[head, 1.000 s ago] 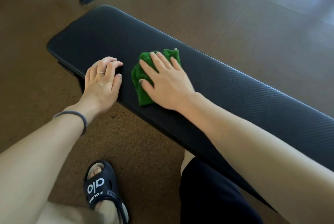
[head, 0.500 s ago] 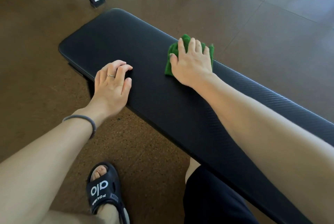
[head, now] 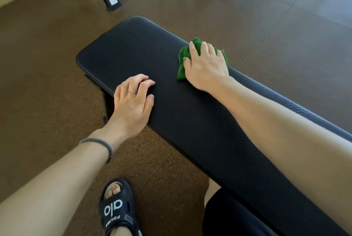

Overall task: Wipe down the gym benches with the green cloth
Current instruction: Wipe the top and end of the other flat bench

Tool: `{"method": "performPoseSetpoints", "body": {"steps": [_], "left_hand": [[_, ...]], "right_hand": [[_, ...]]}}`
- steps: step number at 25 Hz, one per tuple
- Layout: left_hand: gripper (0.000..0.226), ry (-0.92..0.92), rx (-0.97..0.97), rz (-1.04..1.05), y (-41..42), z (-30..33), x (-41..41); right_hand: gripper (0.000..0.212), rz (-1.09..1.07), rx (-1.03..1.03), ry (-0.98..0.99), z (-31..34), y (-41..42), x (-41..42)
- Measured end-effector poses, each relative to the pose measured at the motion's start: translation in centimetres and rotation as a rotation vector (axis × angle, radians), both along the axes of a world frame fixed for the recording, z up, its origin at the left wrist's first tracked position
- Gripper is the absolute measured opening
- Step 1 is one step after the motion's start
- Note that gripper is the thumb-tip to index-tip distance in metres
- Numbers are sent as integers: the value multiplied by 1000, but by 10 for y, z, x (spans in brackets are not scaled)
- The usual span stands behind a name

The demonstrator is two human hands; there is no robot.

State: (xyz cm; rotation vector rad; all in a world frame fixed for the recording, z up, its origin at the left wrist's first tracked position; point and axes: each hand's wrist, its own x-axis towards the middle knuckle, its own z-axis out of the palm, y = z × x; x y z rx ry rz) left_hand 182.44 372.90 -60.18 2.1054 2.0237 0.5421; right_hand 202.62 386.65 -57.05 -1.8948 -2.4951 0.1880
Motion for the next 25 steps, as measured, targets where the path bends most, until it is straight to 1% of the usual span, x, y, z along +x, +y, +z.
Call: {"method": "performPoseSetpoints", "body": {"steps": [2,4,5,6,7,9,11,13,14,17,18,19,21,23,25], "left_hand": [[46,-14,-12,-12,-1,3,-1],[48,-7,-9,-22,-1,3,-1],[48,-1,0,-25,0,2,0],[47,2,10,-24,0,1,0],[47,5,13,-25,-1,0,0],[45,1,9,-18,0,1,0],[41,-6,-1,-12,0,3,0],[39,1,0,-10,-1,3,1],[39,9,5,-7,-2,3,1],[44,13,9,7,-2,2,3],[45,8,5,10,-2,1,2],[46,4,1,10,-2,2,0],[47,-12,-8,-7,-3,3,0],[47,-34,-21,-18,-2,5,-1],[46,-40,-17,-26,-1,4,0]], "right_hand": [[64,-3,15,5,0,-10,-5],[65,109,105,-5,-5,-64,7],[65,182,117,11,-6,-96,15],[64,252,96,20,-7,-117,21],[64,302,75,9,-8,-119,25],[62,341,100,11,-7,-77,13],[60,278,130,-8,-7,-25,-19],[59,229,97,-4,-7,11,-53],[58,283,98,4,-7,21,-70],[54,582,91,24,-1,36,-105],[53,624,73,22,1,40,-111],[53,622,65,23,4,43,-114],[53,490,73,50,4,40,-102],[54,323,133,68,-2,14,-61],[56,232,170,63,-7,-31,1]]}}
